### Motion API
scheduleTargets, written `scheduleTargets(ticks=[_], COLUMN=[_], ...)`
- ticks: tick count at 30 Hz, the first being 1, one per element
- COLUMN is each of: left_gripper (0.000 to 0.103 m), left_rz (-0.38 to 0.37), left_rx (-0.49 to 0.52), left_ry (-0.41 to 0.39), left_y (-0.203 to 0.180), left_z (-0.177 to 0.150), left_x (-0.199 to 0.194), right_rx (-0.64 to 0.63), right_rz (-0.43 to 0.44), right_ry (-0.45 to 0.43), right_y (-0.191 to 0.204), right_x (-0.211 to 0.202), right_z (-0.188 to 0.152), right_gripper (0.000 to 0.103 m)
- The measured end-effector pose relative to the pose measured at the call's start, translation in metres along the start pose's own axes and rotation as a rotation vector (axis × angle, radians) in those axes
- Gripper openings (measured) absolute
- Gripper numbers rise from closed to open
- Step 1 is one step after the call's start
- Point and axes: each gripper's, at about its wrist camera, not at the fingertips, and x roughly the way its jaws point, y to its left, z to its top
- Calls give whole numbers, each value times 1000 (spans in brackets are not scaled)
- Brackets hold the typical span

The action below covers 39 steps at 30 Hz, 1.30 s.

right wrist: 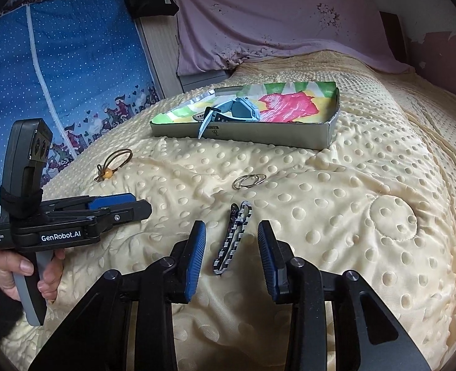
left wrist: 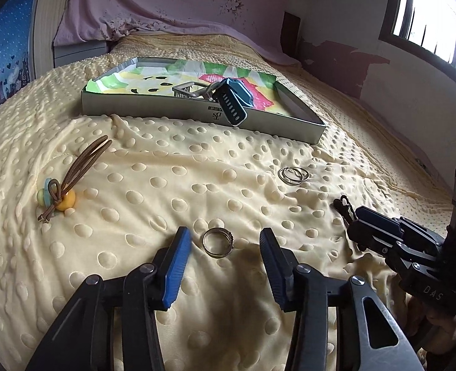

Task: Organize jewelry
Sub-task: 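Grasp the silver ring with the left gripper while the right gripper grasps the patterned hair clip, then carry the ring and patterned clip into the tin tray and open both grippers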

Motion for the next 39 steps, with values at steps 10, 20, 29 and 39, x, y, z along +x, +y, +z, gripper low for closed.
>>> scheduleTargets(ticks=[10,20,29,39], left_gripper=[28,20,20,20], left_rz=[13,15,-26,-40], left_rx=[0,18,27,24], left_ry=[13,2,-37,-96], left_y=[0,-5,-13,-28], left_z=[-2,-4,-4,5], left_x=[5,4,-10,-30], right_rx=[8,5,-12,22], right_rz=[2,-2,37,52], right_ry=[29,38,-9,-96], right_y=[0,1,8,5], right_x=[11,14,1,-21], right_z=[-1,-2,-5,0], right_gripper=[31,14,6,6])
